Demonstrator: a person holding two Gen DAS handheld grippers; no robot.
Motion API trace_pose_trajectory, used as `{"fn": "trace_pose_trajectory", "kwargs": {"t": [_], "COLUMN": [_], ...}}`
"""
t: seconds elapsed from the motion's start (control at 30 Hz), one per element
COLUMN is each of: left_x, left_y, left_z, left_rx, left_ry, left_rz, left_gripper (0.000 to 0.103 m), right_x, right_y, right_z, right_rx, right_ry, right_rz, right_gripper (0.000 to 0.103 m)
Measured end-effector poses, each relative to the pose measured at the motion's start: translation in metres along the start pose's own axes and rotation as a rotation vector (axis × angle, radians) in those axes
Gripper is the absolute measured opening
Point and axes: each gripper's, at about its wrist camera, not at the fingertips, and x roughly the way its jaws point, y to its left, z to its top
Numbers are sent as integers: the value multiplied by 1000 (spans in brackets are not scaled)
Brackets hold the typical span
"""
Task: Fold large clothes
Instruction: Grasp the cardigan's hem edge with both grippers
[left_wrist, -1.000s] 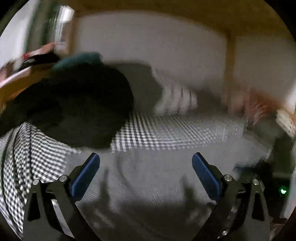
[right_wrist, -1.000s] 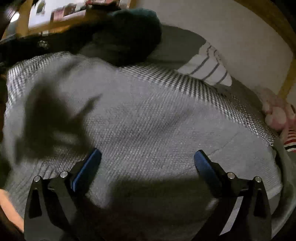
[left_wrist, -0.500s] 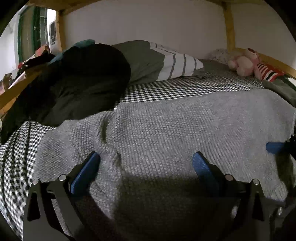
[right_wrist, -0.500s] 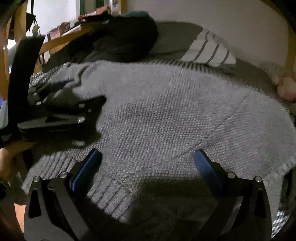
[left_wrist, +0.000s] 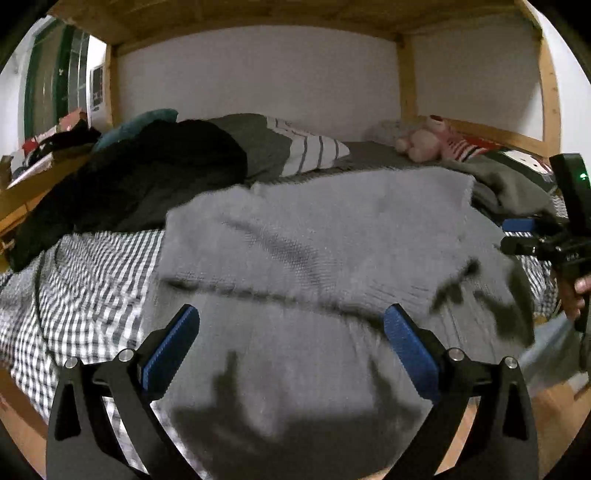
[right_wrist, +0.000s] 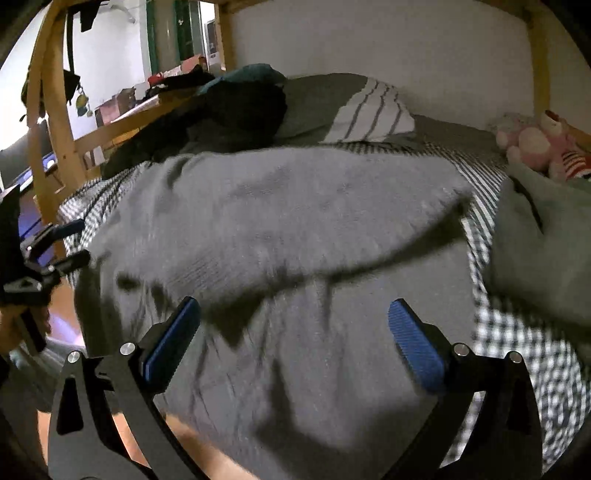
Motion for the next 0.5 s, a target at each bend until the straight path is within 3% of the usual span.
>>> {"fn": "trace_pose_trajectory", "kwargs": {"t": [0.27,0.37,0.5], "left_x": [-6,-7,-3], "left_y": [19,19,29], "left_z": [-76,-89,-103], "left_rx": [-106,-109,-194], "left_ry": [95,92,94], "left_rz": [-20,-18,-41], "left_gripper": [98,98,98], "right_x": [-9,-10,-5], "right_y": [-18,-25,-41], "right_z": [-58,-73,-89], "right_rx": [7,11,45], "right_ry": [67,78,96], "right_rz": [-58,-83,-100], "right_gripper": [100,100,100]}}
